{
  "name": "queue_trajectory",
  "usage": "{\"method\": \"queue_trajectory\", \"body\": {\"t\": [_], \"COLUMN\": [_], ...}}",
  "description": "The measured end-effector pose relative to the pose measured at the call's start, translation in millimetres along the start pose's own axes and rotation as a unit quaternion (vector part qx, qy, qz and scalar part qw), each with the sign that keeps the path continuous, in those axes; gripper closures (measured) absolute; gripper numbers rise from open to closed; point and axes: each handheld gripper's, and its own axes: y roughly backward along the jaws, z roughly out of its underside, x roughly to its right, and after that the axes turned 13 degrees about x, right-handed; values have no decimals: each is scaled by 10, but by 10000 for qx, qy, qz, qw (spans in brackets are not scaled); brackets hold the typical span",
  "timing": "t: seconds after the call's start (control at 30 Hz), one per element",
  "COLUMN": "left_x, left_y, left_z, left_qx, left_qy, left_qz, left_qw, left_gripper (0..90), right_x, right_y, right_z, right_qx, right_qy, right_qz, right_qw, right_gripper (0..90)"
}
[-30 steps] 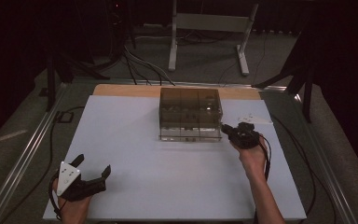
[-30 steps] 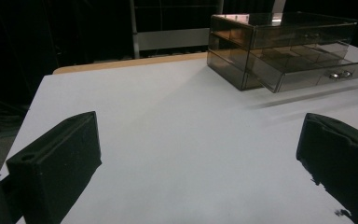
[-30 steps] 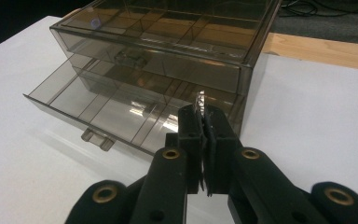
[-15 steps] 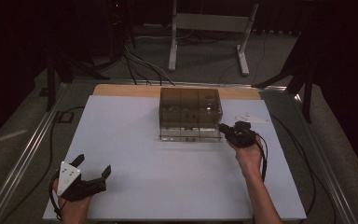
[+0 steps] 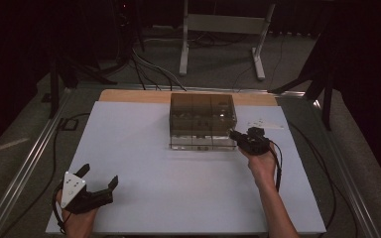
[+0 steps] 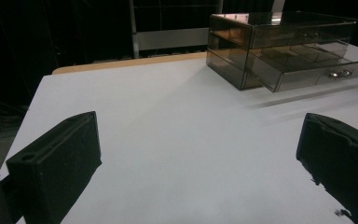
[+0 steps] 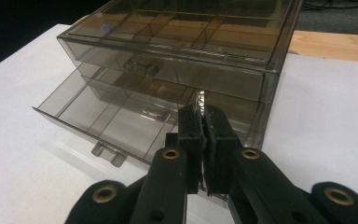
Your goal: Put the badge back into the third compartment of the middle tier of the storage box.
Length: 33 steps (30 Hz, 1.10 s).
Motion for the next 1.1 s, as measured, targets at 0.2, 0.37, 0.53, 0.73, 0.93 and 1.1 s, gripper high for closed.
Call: {"method": "queue_trajectory", "body": {"t": [0.2, 0.37, 0.53, 0.73, 0.93, 1.1], "left_x": [2, 2, 2, 1, 4, 3], "left_y": [-1, -3, -3, -1, -3, -1], "left_z": [0, 1, 1, -1, -1, -2], "left_qx": [-5, -7, -7, -7, -4, -3], "left_qy": [-9, -10, -7, -4, -4, -1], "left_qz": [3, 2, 2, 5, 12, 9], "left_qw": [10000, 10000, 10000, 10000, 10000, 10000], "left_gripper": [7, 7, 7, 7, 7, 7], "right_x": [-3, -11, -18, -27, -30, -31], "right_y": [-40, -69, -94, -124, -151, -177], "right_z": [9, 17, 21, 21, 17, 22], "right_qx": [-18, -40, -61, -89, -117, -174], "right_qy": [-75, -141, -197, -223, -288, -294], "right_qz": [-74, -125, -166, -203, -275, -273], "right_qw": [9999, 9998, 9996, 9995, 9991, 9990], "right_gripper": [874, 874, 874, 874, 874, 874]}}
